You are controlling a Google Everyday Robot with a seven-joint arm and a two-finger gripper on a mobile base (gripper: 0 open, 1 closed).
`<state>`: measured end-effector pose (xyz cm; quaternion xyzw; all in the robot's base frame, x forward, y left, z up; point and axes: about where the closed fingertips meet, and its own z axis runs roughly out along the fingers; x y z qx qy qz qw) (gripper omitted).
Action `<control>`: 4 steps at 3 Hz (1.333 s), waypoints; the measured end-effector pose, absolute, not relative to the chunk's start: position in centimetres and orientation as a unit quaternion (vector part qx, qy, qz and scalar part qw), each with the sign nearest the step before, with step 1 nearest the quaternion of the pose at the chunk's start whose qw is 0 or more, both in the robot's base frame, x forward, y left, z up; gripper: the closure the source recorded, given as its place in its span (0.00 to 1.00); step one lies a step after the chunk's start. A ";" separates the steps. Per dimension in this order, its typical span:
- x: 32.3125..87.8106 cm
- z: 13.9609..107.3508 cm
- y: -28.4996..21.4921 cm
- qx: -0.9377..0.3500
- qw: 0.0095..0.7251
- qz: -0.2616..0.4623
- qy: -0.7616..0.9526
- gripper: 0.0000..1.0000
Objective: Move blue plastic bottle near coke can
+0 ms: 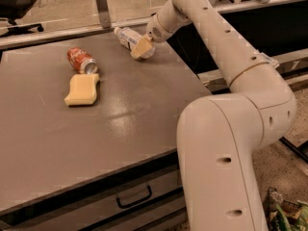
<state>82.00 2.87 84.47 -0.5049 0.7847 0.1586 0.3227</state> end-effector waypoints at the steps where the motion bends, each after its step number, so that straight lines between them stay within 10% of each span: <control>1: 81.6 85.0 3.0 -0.507 0.322 0.163 0.783 0.88; 4: 76.5 85.8 8.8 -0.578 0.272 0.230 0.734 0.94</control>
Offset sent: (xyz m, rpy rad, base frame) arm -0.0363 0.0263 0.0293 0.0547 0.0567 0.1390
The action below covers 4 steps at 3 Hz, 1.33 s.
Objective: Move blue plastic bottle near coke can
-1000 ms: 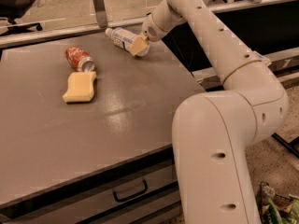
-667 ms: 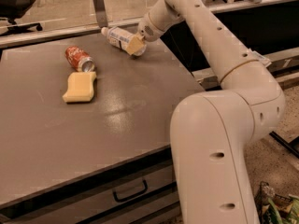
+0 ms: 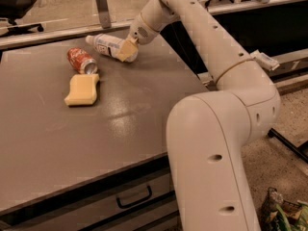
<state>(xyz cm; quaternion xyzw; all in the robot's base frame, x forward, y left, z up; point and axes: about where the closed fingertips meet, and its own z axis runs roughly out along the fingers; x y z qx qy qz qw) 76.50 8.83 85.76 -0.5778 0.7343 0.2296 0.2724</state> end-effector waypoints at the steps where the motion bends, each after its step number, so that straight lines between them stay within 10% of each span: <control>1: 75.3 85.3 10.4 -0.596 0.254 0.243 0.722 0.76; 4: 75.4 84.3 11.3 -0.598 0.249 0.247 0.721 0.06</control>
Offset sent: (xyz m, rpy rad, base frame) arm -0.0110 0.0147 -0.0041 -0.0064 0.0248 0.0526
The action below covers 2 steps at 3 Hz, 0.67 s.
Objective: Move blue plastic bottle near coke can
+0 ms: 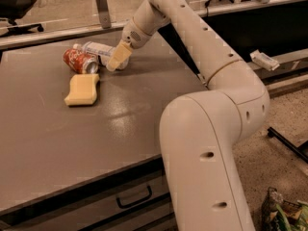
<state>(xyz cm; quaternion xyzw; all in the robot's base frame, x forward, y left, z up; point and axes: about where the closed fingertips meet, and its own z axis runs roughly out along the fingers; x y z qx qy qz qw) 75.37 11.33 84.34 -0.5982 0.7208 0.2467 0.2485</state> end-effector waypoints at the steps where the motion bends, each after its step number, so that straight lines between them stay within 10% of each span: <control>1: 75.5 84.5 11.4 -0.598 0.253 0.244 0.720 0.00; 2: 75.6 85.8 11.0 -0.598 0.273 0.230 0.718 0.00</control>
Offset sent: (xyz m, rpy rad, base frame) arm -0.0051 -0.0152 0.0357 0.0120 -0.1239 -0.0454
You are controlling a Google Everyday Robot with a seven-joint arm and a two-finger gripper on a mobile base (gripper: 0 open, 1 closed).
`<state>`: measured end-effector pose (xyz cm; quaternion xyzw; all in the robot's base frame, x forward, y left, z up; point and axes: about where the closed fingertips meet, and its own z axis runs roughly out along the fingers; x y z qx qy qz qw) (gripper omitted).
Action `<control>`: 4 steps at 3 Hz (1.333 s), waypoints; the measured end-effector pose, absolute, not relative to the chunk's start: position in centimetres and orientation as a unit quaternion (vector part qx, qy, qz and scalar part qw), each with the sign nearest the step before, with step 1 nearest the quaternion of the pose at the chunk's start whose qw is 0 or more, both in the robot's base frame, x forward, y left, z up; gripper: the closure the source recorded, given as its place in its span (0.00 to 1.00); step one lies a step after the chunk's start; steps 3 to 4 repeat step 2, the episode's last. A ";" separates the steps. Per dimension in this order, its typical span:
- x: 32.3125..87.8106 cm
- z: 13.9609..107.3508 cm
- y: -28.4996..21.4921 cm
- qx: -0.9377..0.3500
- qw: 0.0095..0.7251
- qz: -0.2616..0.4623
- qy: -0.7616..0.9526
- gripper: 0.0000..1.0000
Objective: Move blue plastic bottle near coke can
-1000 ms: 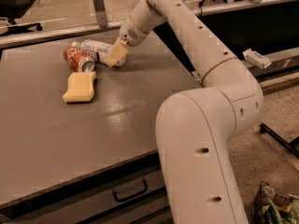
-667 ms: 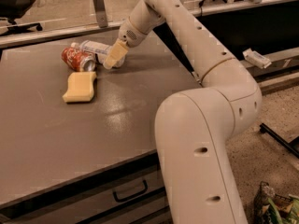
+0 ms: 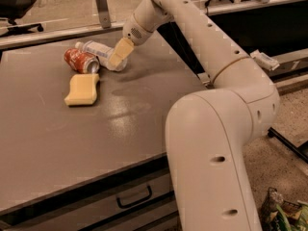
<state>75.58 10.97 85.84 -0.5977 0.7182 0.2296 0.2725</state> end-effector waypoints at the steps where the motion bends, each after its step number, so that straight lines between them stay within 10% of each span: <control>1: 74.9 88.2 9.8 -0.590 0.302 0.197 0.722 0.00; 4: 75.0 88.1 9.8 -0.590 0.301 0.198 0.722 0.00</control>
Offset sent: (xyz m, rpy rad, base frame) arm -0.0016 -0.0137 0.0208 -0.0047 -0.0619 -0.0437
